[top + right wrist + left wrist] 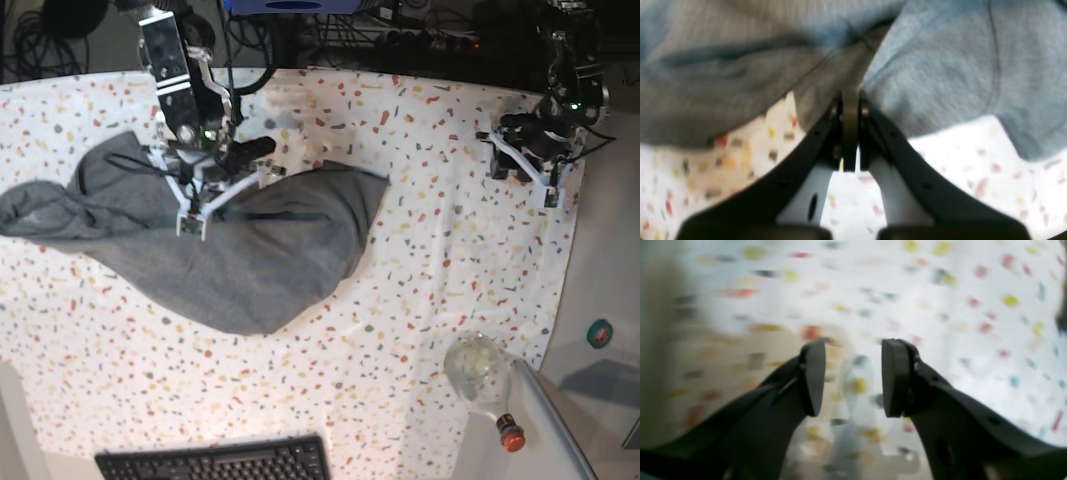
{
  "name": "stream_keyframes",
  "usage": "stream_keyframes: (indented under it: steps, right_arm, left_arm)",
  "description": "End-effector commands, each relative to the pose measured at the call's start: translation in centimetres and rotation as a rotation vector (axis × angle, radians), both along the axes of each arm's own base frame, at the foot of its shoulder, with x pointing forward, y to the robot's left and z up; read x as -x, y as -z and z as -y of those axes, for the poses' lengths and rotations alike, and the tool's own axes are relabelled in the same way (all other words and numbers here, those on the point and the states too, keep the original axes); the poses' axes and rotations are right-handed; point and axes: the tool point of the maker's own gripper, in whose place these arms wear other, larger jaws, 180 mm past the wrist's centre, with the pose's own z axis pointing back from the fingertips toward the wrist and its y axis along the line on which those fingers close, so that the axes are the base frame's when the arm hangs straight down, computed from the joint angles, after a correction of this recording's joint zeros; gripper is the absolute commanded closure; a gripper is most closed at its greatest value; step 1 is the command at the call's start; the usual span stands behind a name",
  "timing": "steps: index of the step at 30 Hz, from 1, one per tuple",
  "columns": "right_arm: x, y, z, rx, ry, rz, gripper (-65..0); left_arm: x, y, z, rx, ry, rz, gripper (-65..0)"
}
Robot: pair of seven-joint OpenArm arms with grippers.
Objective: Layout the t-shirt on the table in an organized manner, then fold the t-shirt properly
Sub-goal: 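Grasp the grey t-shirt edges again with both grippers, then lift the t-shirt with both grippers and fling it flat onto the table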
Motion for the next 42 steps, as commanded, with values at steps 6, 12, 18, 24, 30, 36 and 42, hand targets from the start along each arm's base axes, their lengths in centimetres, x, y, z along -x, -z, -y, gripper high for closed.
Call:
stream_keyframes:
  steps: [6,12,18,24,30,36,42]
  right_arm:
    - [1.6,-2.9,5.3,0.070,0.086,0.083,0.0]
    - [2.2,-2.5,6.3,0.082,0.106,0.067,0.0]
    - [2.5,-2.3,6.2,0.082,0.102,0.059,0.0]
    - [3.0,-2.1,6.2,0.084,0.102,0.047,0.0]
    - [3.4,-1.6,6.2,0.086,0.100,0.031,0.0]
    - [4.1,-0.5,6.3,0.094,0.096,-0.004,0.0]
    - [4.1,-0.6,6.3,0.094,0.096,-0.004,0.0]
  left_arm:
    - [-2.0,-0.3,7.2,0.086,0.142,0.044,-1.3]
    - [-2.3,0.2,9.3,0.140,0.132,0.047,-12.7]
    - [0.0,1.7,15.0,0.181,0.292,-0.021,-16.9]
    - [3.6,4.0,16.4,0.197,0.356,-0.120,-18.1]
    - [2.0,2.0,13.9,0.366,0.163,-0.051,-45.1]
    - [-1.2,-0.5,14.0,0.593,0.040,0.038,-62.0]
    - [-4.0,0.5,16.3,0.642,0.050,0.023,-60.1]
